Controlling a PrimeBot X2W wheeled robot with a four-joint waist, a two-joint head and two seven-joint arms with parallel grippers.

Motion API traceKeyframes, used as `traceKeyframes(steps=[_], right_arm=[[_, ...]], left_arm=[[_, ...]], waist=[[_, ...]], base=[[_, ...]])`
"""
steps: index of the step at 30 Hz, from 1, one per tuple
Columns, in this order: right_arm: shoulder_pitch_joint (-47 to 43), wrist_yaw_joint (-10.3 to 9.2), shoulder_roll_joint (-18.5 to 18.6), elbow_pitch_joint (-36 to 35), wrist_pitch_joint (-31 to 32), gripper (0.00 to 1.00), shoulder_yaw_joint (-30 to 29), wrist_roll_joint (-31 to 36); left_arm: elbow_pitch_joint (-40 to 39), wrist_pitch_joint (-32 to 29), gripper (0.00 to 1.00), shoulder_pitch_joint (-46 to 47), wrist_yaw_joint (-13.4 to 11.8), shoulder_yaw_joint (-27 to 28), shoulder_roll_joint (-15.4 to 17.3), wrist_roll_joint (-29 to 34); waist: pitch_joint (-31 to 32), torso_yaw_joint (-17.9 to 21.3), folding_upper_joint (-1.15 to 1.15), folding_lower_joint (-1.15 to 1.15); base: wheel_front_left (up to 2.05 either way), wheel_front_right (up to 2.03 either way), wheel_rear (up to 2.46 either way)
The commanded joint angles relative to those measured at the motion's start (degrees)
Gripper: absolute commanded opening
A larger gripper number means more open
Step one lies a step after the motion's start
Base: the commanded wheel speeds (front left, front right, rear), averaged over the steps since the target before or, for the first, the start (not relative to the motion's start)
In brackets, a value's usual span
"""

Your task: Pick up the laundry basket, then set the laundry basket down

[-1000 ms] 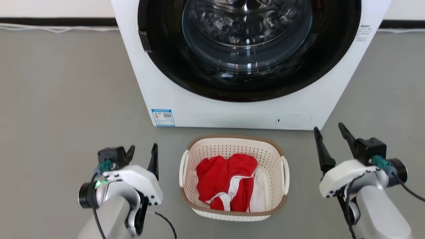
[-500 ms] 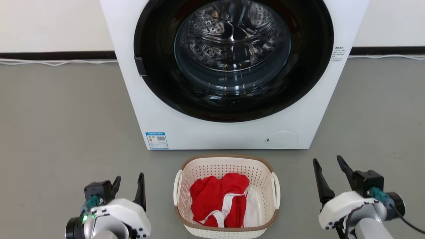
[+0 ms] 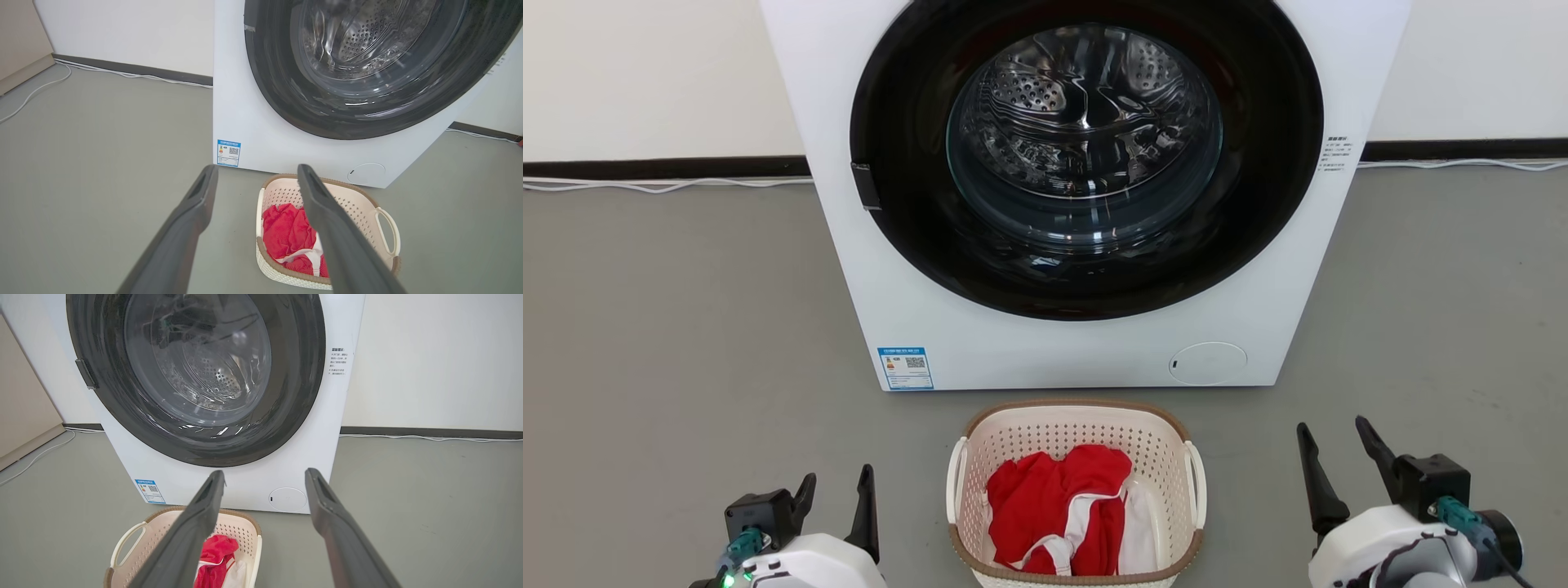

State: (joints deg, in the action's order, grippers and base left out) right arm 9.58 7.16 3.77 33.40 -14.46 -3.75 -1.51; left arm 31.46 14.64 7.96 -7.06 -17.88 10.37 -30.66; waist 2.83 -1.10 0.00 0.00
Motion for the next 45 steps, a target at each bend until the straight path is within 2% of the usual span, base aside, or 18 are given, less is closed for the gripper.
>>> traceKeyframes(steps=[1, 8, 9, 14, 18, 23, 45], right_arm=[[0.80, 0.33, -0.07, -1.75, -0.54, 1.00, 1.09, 0.25], [0.22, 0.33, -0.42, -2.28, -0.54, 1.00, 0.61, 0.73], [-0.21, -0.01, -0.57, -0.51, 0.02, 0.00, -0.48, 0.38], [-0.42, -0.07, -0.89, 0.94, 0.94, 0.00, -0.98, -1.28], [-0.48, -0.05, -0.89, 0.32, 1.88, 0.00, -1.19, -4.30], [-0.84, -0.04, -0.89, -0.73, 2.47, 0.00, -0.97, -8.11], [-1.55, 0.03, -0.89, -4.47, 5.61, 0.00, -0.99, -23.52]], left_arm=[[-1.64, 0.36, 1.00, 1.31, -0.21, 2.19, 0.66, 0.81], [-5.08, 0.36, 1.00, 0.70, 0.03, 3.98, 0.44, 1.99], [-3.49, -0.01, 0.00, -0.64, 0.18, 1.85, -0.56, 1.73], [-2.46, -0.58, 0.00, -1.15, 0.51, 2.25, -1.18, 0.34], [-3.03, -1.28, 0.00, -1.22, 0.97, 3.02, -1.39, -1.70], [-3.67, -2.10, 0.00, -1.30, 1.54, 3.90, -1.64, -4.24], [-6.26, -5.59, 0.00, -1.41, 3.95, 7.66, -2.73, -14.89]], waist=[[0.02, -0.03, 0.00, 0.00], [0.30, -0.23, 0.00, 0.00], [0.30, -0.22, 0.00, 0.00], [0.27, -0.21, 0.00, 0.01], [0.27, -0.14, 0.00, 0.13], [0.02, -0.09, 0.00, 0.01], [-0.56, 0.13, 0.00, 0.00]], base=[[0.00, 0.00, 0.00], [0.00, 0.00, 0.00], [0.00, 0.00, 0.00], [0.00, 0.00, 0.00], [0.00, 0.00, 0.00], [0.00, 0.00, 0.00], [0.00, 0.00, 0.00]])
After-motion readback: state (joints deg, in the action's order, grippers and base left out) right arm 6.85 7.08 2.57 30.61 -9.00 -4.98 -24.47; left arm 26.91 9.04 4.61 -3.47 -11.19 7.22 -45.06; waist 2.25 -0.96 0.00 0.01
